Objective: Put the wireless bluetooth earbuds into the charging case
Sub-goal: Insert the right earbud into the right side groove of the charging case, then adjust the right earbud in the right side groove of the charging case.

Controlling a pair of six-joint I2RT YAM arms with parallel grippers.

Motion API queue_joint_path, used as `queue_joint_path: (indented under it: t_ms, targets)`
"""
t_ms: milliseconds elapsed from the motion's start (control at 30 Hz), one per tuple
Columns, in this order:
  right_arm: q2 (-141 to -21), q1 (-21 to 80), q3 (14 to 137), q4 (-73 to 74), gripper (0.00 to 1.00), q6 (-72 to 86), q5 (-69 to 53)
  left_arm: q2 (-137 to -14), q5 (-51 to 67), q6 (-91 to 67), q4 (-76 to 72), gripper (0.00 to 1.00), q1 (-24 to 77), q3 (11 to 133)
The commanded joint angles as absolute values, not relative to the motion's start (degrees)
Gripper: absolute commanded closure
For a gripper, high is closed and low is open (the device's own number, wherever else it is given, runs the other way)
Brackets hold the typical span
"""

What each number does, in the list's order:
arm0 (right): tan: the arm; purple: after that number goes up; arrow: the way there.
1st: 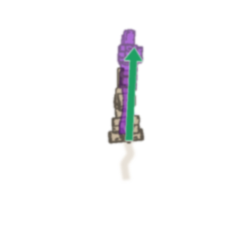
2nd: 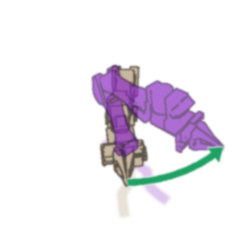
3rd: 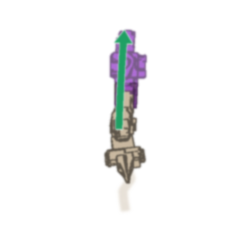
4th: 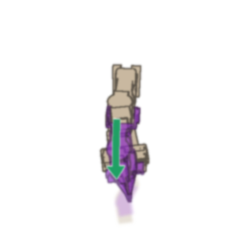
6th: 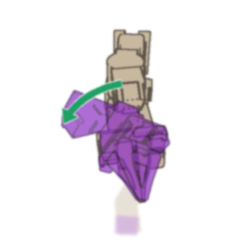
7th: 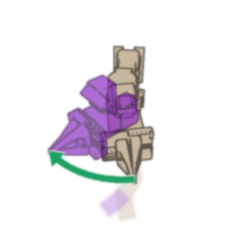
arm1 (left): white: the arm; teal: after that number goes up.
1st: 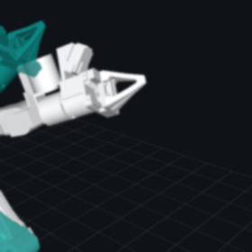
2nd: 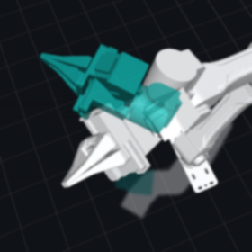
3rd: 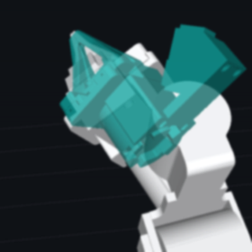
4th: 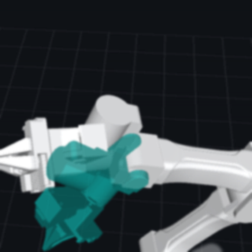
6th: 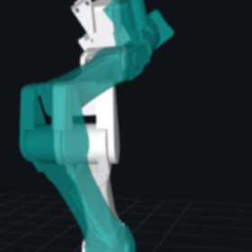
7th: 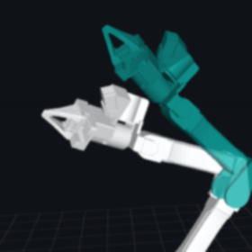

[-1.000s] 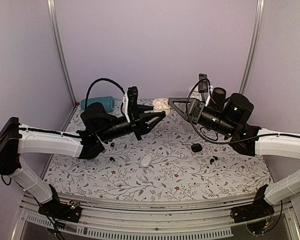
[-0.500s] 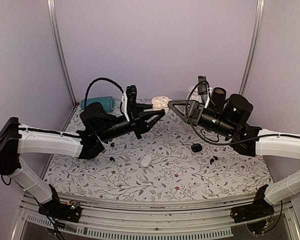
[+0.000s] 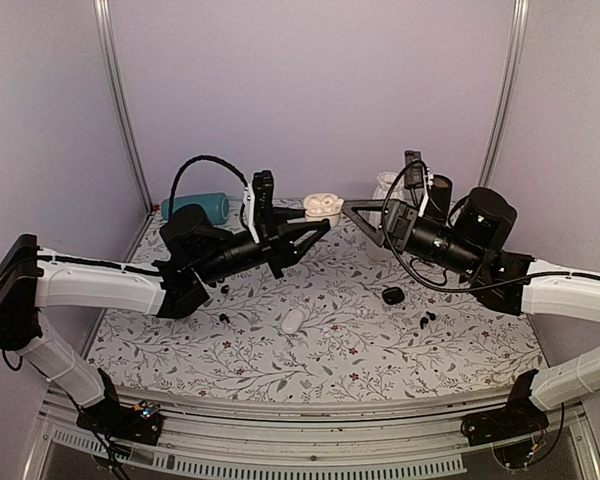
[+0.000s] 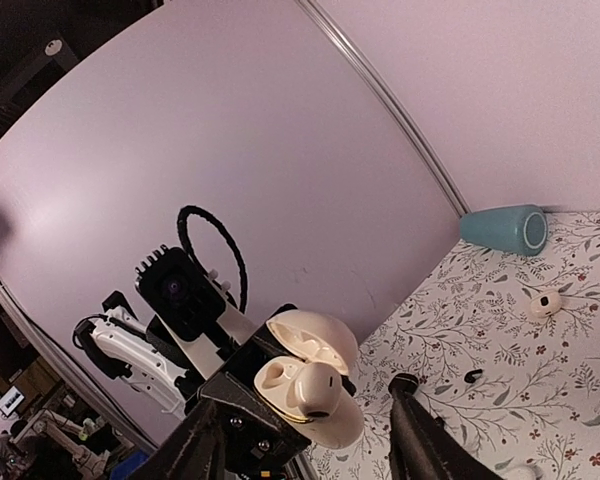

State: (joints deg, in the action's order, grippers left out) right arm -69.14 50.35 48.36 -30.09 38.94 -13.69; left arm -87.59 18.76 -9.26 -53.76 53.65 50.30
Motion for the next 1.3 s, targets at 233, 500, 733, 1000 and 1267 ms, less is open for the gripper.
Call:
queue_joint_path:
  t_ms: [233, 500, 733, 1000, 1267]
  targets:
    - [-61.97, 50.63, 46.64, -20.24, 0.44, 36.17, -3.37, -84.27, 19.17, -10.64, -55.19, 1.00, 54.25, 48.21]
    - [-64.26, 50.64, 51.62, -11.56, 0.66, 26.50, -5.26, -83.25, 23.54, -11.82, -54.53, 1.00, 54.28, 47.18]
    - [-67.75, 51.51, 55.78, -8.91, 0.65, 21.20, -8.71, -83.44, 25.45, -13.51, -54.78, 1.00, 54.14, 47.37]
    - [-66.87, 52.53, 55.83, -9.65, 0.64, 20.40, -9.46, -84.12, 25.14, -13.45, -53.86, 1.00, 54.18, 48.05]
    - [-65.26, 53.73, 55.37, -9.58, 0.64, 20.48, -7.39, -84.93, 25.93, -13.44, -53.03, 1.00, 54.17, 48.69]
